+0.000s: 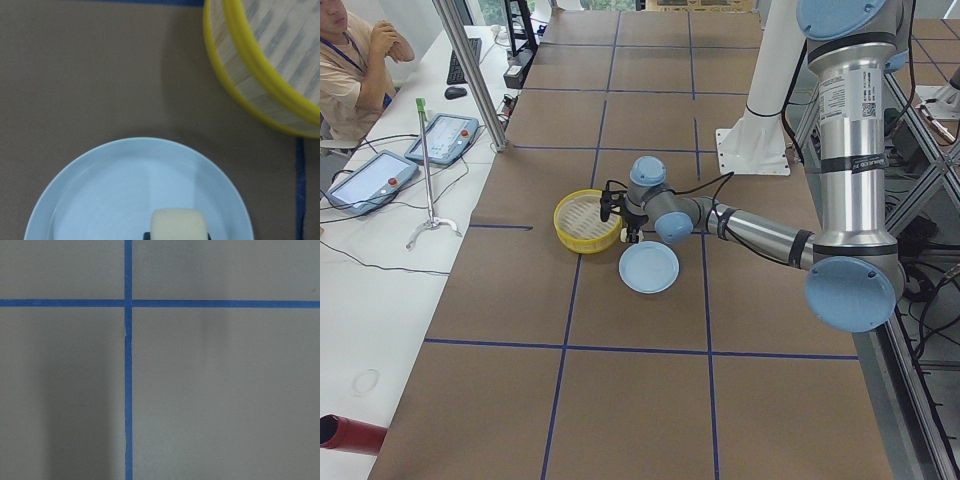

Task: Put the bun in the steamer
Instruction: 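Carry the bun with the left gripper over the bamboo steamer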

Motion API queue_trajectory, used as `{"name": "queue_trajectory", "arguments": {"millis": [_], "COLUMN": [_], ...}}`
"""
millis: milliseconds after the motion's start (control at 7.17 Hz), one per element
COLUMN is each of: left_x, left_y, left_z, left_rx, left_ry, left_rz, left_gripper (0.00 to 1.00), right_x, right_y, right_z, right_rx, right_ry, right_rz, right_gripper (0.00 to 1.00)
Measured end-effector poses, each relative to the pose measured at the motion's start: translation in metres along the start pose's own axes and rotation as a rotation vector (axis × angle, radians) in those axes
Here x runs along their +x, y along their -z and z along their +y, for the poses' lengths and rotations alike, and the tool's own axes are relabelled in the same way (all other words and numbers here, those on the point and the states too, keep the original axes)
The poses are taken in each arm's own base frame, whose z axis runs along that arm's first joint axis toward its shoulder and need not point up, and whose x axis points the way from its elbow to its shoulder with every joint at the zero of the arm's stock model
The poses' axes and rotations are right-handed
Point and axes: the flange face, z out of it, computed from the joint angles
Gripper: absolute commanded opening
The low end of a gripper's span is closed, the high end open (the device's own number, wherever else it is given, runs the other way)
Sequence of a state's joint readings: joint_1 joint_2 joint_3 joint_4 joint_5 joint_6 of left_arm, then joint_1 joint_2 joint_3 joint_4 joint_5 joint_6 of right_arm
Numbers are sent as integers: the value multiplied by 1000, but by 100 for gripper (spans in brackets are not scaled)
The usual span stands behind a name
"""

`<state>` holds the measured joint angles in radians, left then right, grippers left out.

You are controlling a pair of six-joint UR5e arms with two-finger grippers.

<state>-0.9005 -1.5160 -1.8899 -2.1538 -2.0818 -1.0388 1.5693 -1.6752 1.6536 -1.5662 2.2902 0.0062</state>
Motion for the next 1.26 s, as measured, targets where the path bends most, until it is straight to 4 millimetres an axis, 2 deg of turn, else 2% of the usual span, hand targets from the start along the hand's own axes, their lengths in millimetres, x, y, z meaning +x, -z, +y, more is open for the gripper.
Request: {"name": "queue_trajectory", "arguments": {"millis": [279, 419, 698, 837, 1116, 1256], "left_x": [51, 71, 89, 95, 108, 112], "left_y": [-6, -17, -49, -66, -97, -104], "left_z": [-63, -90, -125, -132, -115, -110], "left_rx": [19, 21, 30, 33, 4, 3], "left_ry": [21, 25, 33, 34, 14, 8], "left_rz": [-15, -28, -72, -100, -126, -134], "left_gripper": [37, 37, 38, 38, 40, 40], "right_x": [0, 0, 0, 0, 0, 0], "right_y": [0, 0, 0, 0, 0, 0], "right_z": [0, 0, 0, 0, 0, 0], "right_rx": [0, 0, 0, 0, 0, 0], "right_ry": [0, 0, 0, 0, 0, 0], "right_rz": [0, 0, 0, 0, 0, 0], "right_gripper": [100, 100, 100, 100, 100, 100]}}
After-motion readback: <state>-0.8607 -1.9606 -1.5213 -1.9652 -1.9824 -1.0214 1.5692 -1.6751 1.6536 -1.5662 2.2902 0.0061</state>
